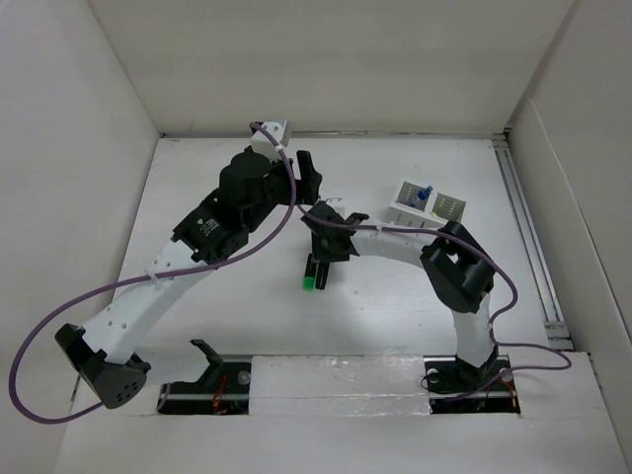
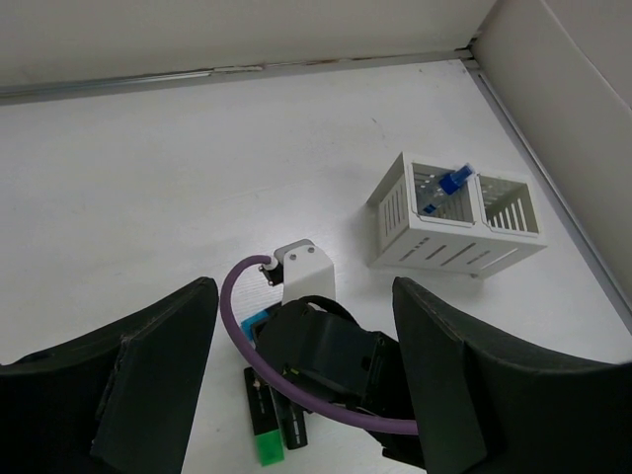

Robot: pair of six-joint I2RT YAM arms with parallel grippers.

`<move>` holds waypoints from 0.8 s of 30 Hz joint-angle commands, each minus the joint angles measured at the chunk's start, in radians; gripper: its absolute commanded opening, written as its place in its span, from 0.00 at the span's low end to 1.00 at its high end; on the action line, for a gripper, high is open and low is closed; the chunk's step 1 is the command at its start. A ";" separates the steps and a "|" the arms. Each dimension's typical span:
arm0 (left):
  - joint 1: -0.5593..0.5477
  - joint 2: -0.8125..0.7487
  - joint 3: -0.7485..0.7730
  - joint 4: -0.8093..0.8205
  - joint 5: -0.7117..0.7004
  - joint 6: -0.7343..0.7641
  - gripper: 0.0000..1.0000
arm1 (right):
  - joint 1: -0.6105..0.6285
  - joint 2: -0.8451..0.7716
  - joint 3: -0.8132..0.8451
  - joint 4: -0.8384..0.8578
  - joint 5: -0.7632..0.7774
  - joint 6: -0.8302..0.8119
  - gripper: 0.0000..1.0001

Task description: Organize the desk

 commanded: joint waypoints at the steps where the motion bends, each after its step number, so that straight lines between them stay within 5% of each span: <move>1: -0.002 -0.030 0.032 0.040 -0.007 0.010 0.68 | 0.005 0.021 0.044 -0.023 0.042 0.010 0.53; 7: -0.002 -0.054 0.012 0.021 -0.012 -0.008 0.68 | 0.005 0.062 0.067 -0.033 0.042 0.021 0.49; 12: -0.002 -0.076 -0.004 0.008 -0.024 -0.020 0.69 | 0.014 0.049 0.038 -0.024 0.033 0.058 0.25; 15: -0.002 -0.079 -0.011 0.005 -0.021 -0.026 0.69 | 0.014 -0.081 -0.010 0.002 0.014 0.064 0.09; 24: -0.002 -0.030 0.026 0.012 0.008 -0.042 0.69 | -0.056 -0.456 -0.044 0.129 -0.125 0.023 0.06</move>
